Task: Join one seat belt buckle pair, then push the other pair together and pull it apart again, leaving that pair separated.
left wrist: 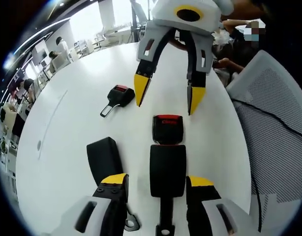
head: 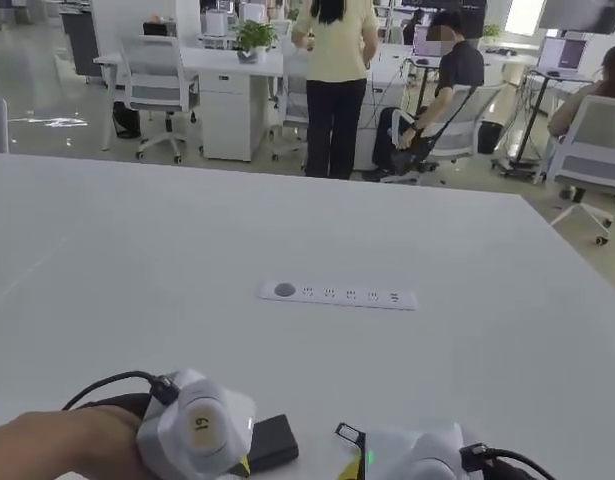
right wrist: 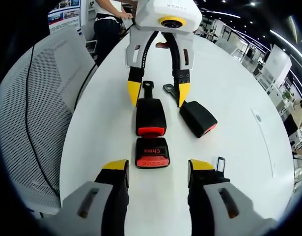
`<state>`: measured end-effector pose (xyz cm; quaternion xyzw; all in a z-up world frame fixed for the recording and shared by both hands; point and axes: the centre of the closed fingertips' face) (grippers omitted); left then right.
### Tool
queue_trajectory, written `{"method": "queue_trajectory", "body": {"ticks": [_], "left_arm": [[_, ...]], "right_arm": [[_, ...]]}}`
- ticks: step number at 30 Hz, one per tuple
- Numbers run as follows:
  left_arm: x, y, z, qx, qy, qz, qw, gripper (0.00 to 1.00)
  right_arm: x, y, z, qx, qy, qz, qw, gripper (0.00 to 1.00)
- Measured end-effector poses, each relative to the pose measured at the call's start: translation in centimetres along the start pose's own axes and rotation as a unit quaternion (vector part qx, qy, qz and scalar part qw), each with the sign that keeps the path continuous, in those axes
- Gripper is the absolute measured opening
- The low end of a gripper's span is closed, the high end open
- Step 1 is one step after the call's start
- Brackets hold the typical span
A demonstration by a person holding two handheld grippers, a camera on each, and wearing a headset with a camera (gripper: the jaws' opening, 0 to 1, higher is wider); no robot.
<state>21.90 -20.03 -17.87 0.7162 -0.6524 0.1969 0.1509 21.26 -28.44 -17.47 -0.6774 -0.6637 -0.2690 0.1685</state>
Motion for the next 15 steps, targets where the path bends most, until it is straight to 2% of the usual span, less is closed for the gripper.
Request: {"method": "queue_trajectory", "body": {"ticks": [7,15], "left_arm": [[0.3,-0.6,-0.9,0.008,0.013,-0.013,0.9998,0.48],[1.0,-2.6,-2.2,0.024,0.042,-0.05,0.9976,0.51]], "right_arm": [[-0.1,1.2,-0.9,-0.016,0.005,0.011,0.9998,0.48],[-0.4,3.1,-2.2,-0.036,0.006,0.024,0.999,0.48]]}}
Point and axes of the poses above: the centre of the closed fingertips' face, and the gripper's own axes: z roughly forward along the fingers, y roughly to its right, x roughly out of its top, and after that the axes turned 1 degree about x, right-handed
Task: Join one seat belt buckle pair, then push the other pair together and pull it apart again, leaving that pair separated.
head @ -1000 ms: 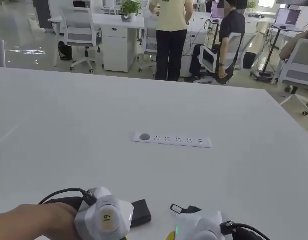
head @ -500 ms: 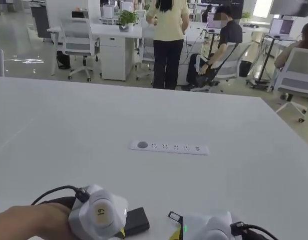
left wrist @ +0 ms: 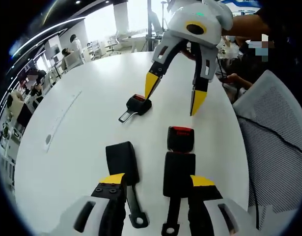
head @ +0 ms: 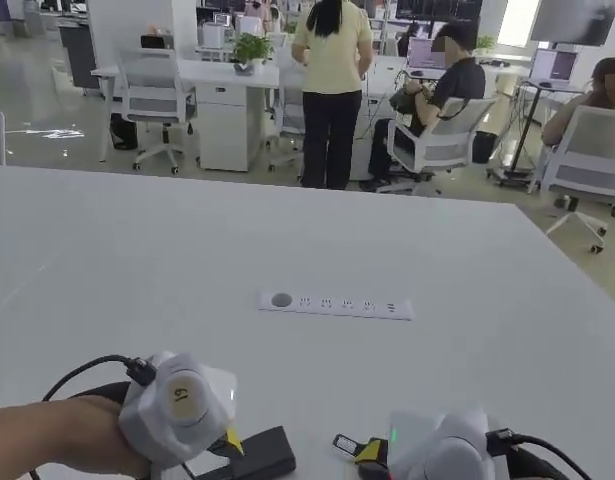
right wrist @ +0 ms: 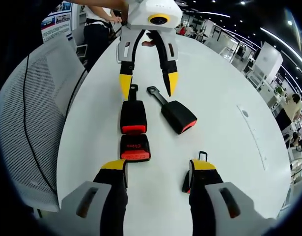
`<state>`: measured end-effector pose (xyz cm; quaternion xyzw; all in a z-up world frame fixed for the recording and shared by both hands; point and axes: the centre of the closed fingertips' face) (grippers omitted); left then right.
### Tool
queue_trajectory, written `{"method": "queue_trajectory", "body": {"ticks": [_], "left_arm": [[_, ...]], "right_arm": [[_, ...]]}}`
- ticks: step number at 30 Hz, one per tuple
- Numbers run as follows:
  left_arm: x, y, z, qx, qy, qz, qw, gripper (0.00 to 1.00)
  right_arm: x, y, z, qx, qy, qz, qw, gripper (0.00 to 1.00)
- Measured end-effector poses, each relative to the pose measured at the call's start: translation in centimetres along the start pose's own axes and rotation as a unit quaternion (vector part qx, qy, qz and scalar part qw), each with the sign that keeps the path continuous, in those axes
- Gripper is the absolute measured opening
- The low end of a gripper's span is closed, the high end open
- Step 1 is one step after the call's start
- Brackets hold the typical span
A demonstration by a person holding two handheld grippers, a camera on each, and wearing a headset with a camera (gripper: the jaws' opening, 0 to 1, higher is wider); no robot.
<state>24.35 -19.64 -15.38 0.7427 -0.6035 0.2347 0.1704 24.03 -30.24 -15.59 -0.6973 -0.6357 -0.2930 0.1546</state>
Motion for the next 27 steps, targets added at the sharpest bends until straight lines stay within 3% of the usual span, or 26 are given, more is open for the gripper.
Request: {"method": "queue_trajectory", "body": {"ticks": [4,15,27], "left_arm": [[-0.5,-2.1,0.2,0.01,0.011,-0.013,0.9998,0.51],[0.5,-4.3,0.5,0.036,0.023,-0.04,0.9983,0.52],[0.3,-6.2,2.1,0.039,-0.004,-0.043,0.9983,0.54]], "right_arm": [[-0.4,1.2,-0.3,-0.011,0.001,0.009,0.9999,0.49],[-1.4,4.4,-0.9,-0.034,-0.002,0.035,0.9988,0.49],[-3.1,6.5,-0.1,-0.046,-0.025,0.052,0.9973,0.44]]}}
Point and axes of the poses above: the centre of the closed fingertips' face, and the gripper's own axes: z roughly forward along the fingers, y roughly to its right, x roughly out of its top, and after that the axes turned 1 degree about x, right-handed
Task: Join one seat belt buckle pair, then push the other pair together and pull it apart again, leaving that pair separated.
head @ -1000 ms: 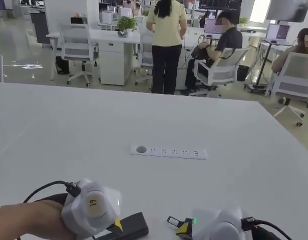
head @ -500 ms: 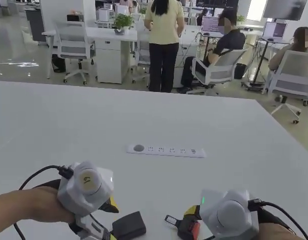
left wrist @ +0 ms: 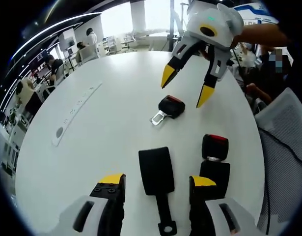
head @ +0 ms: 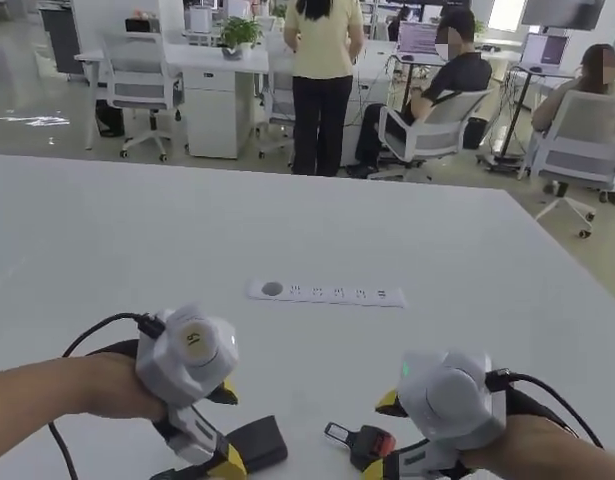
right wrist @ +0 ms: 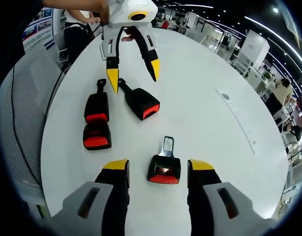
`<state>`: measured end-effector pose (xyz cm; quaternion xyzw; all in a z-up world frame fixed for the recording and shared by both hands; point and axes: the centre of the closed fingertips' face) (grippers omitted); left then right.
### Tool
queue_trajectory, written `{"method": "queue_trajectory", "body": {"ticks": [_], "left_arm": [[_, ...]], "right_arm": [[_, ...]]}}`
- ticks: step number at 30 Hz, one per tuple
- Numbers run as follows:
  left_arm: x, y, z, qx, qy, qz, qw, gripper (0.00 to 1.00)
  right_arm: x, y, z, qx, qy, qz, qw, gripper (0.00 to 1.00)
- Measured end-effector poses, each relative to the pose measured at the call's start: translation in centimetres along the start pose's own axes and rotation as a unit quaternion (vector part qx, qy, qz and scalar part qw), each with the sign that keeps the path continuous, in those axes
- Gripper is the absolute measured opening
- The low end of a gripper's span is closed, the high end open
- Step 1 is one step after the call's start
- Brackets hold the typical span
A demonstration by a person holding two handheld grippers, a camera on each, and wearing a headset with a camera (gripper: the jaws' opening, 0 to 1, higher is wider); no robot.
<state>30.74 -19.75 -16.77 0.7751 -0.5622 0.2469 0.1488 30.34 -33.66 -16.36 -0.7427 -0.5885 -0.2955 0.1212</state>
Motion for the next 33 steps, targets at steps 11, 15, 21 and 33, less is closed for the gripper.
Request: {"method": "queue_trajectory", "body": {"ticks": [11,15,21,33], "left_arm": [[-0.6,-0.3,1.1,-0.003,-0.043,0.005,0.9991,0.45],[-0.8,-0.2,1.6,-0.006,-0.046,0.002,0.9989,0.43],[-1.3,0.2,2.3,-0.016,-0.062,0.008,0.9979,0.39],[-1.3,0.6,3.1,-0.031,-0.081,0.028,0.9958,0.37]], "right_arm": [[-1.6,0.8,1.5,0.01,-0.028,0.016,0.9994,0.4],[-2.1,0.6,2.1,0.018,-0.036,0.023,0.9989,0.39],[-2.6,0.8,3.1,0.026,-0.049,0.031,0.9979,0.36],[-2.9,0.4,3.1,0.037,-0.062,0.032,0.9969,0.33]]}}
Point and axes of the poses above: the centre of the closed fingertips' face, and the gripper's own axes: z roughly forward along the fingers, y roughly to its right, x roughly out of its top, and after that the axes turned 1 degree about x, right-handed
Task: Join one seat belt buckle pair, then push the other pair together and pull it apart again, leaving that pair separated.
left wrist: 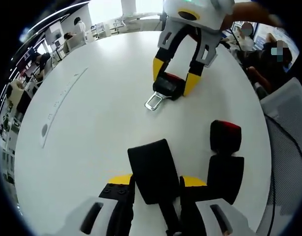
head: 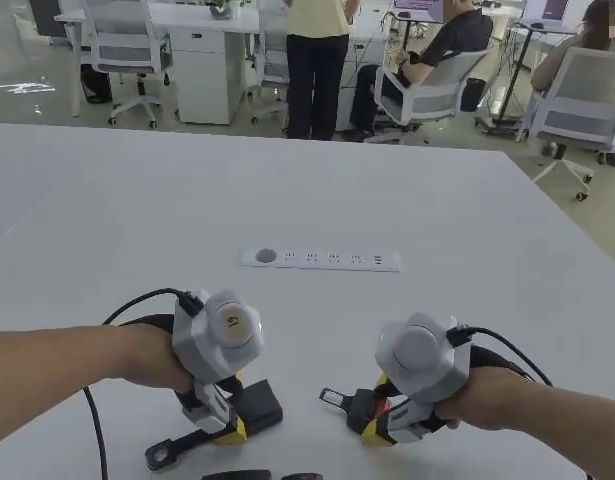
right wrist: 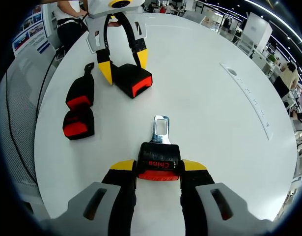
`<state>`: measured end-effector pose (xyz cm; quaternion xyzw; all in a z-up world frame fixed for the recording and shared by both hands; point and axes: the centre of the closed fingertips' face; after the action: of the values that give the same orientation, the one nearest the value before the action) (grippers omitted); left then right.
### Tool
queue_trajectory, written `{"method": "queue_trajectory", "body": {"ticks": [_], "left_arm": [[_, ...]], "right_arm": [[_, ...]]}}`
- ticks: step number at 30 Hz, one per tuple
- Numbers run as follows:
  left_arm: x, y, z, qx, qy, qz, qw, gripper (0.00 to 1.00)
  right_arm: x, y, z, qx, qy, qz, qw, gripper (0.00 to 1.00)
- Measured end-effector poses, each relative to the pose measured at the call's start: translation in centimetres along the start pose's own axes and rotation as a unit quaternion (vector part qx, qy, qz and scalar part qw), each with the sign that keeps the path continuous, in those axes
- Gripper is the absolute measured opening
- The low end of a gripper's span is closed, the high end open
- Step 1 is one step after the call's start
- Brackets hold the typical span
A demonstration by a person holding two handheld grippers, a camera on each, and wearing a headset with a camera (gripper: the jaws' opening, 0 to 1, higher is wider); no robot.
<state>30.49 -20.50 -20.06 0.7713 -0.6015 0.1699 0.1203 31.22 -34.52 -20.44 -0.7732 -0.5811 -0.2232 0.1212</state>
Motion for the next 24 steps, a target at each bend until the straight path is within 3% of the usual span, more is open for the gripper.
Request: {"method": "queue_trajectory", "body": {"ticks": [9,19,24], "left_arm": [[-0.12,0.27,0.13,-0.022,-0.008,0.044,0.9987,0.36],[-0.6,0.5,0.74,-0.047,-0.028,0.1,0.9934,0.34],[-0.72,0.44,0.62,-0.053,-0.032,0.105,0.9925,0.34]], "right_arm": [[-0.22,-0.09,0.08,0.019,-0.003,-0.048,0.9987,0.33],[-0.35,-0.49,0.07,0.037,-0.001,-0.099,0.9944,0.33],[-0.19,-0.58,0.13,0.049,0.002,-0.127,0.9907,0.32]]}}
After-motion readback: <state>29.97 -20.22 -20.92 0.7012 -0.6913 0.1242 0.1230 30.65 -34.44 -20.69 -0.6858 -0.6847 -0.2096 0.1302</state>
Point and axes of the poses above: the centre of the closed fingertips' face, and the gripper's own axes: z roughly forward along the fingers, y roughly to its right, x roughly out of its top, and after that the axes turned 1 degree about x, right-handed
